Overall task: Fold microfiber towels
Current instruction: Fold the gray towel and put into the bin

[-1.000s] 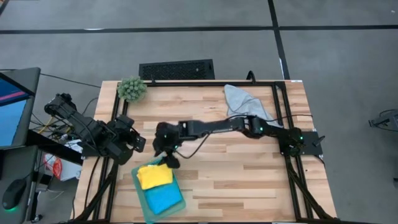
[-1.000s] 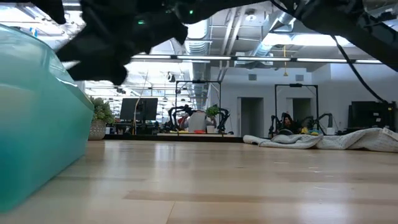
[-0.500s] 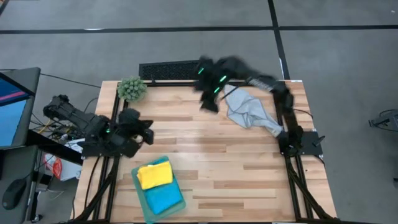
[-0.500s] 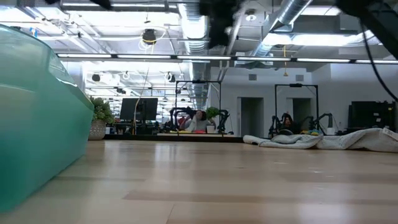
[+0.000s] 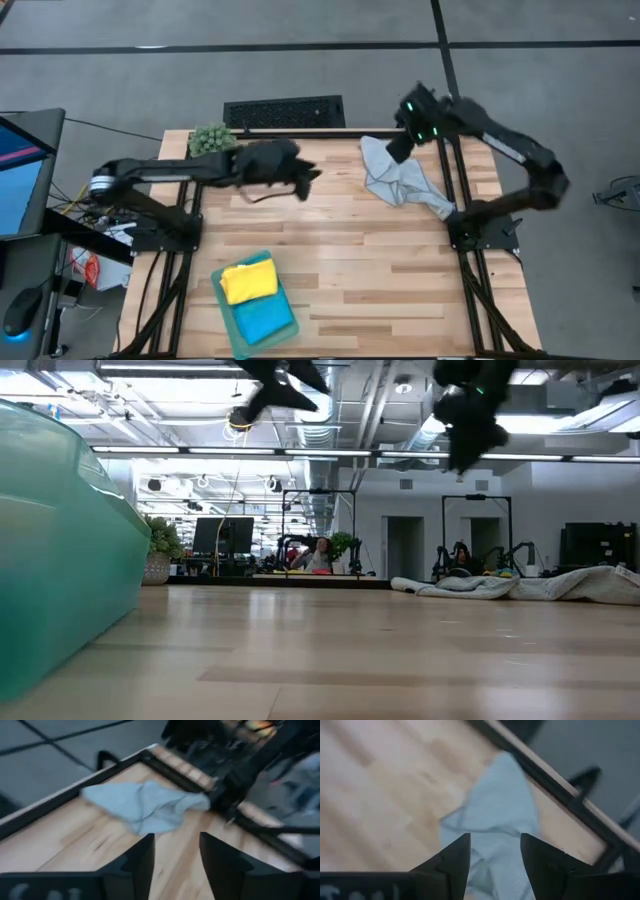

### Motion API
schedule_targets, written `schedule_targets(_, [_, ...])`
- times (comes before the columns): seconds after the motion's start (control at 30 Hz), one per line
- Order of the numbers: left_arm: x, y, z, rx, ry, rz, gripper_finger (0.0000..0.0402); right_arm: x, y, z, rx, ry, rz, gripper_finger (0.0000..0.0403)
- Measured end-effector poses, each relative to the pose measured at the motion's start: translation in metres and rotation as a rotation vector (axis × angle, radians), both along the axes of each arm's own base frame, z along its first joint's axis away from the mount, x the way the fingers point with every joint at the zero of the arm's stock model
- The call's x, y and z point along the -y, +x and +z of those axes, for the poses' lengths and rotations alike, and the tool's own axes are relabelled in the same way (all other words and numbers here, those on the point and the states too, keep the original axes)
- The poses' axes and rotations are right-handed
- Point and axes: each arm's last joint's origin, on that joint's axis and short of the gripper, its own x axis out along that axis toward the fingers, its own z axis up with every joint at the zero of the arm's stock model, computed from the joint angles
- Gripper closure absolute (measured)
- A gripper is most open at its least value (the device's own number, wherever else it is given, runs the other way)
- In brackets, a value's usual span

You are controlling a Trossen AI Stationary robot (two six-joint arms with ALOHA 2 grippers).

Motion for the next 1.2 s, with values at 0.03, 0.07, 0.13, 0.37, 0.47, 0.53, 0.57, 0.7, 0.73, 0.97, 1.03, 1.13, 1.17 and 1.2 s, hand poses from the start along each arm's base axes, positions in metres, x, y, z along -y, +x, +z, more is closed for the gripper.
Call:
schedule_targets(0.03, [-0.009, 0.009, -0.005, 0.03, -0.019, -0.028, 0.0248, -0.005, -0.008, -0.012, 0.007, -0.023, -0.05, 0.0207])
schedule_targets(0.07, [-0.019, 0.018, -0.01, 0.059, -0.041, -0.059, 0.0242, -0.008, -0.015, -0.025, 0.019, -0.039, -0.099, 0.0206])
schedule_targets(0.13, [-0.037, 0.032, -0.024, 0.091, -0.1, -0.115, 0.0233, -0.011, -0.025, -0.051, 0.041, -0.059, -0.184, 0.0203])
schedule_targets(0.37, [-0.078, 0.062, -0.074, 0.118, -0.307, -0.273, 0.0228, -0.001, -0.054, -0.128, -0.032, 0.037, -0.407, 0.0177])
schedule_targets(0.47, [-0.09, 0.065, -0.088, 0.107, -0.372, -0.311, 0.0228, 0.012, -0.06, -0.15, -0.059, 0.081, -0.507, 0.0167])
schedule_targets(0.53, [-0.096, 0.063, -0.091, 0.105, -0.398, -0.334, 0.0228, 0.023, -0.062, -0.161, -0.065, 0.096, -0.549, 0.0163])
schedule_targets(0.57, [-0.098, 0.061, -0.09, 0.107, -0.4, -0.345, 0.0228, 0.028, -0.062, -0.165, -0.064, 0.096, -0.564, 0.0162])
schedule_targets(0.7, [-0.111, 0.055, -0.089, 0.118, -0.395, -0.355, 0.0228, 0.041, -0.06, -0.18, -0.093, 0.097, -0.612, 0.0163])
schedule_targets(0.73, [-0.114, 0.054, -0.088, 0.125, -0.396, -0.357, 0.0228, 0.042, -0.057, -0.18, -0.101, 0.083, -0.619, 0.0163])
schedule_targets(0.97, [-0.13, 0.046, -0.088, 0.131, -0.37, -0.328, 0.0228, 0.041, -0.047, -0.19, -0.147, 0.078, -0.607, 0.0165])
schedule_targets(1.03, [-0.133, 0.044, -0.088, 0.133, -0.371, -0.324, 0.0228, 0.04, -0.046, -0.192, -0.158, 0.087, -0.609, 0.017])
schedule_targets(1.13, [-0.134, 0.043, -0.088, 0.134, -0.37, -0.323, 0.0228, 0.04, -0.042, -0.194, -0.157, 0.092, -0.609, 0.0184])
schedule_targets(1.17, [-0.135, 0.043, -0.088, 0.135, -0.37, -0.324, 0.0228, 0.04, -0.042, -0.194, -0.154, 0.098, -0.607, 0.0191])
schedule_targets(1.2, [-0.135, 0.043, -0.088, 0.135, -0.372, -0.329, 0.0228, 0.04, -0.042, -0.194, -0.148, 0.1, -0.606, 0.0201])
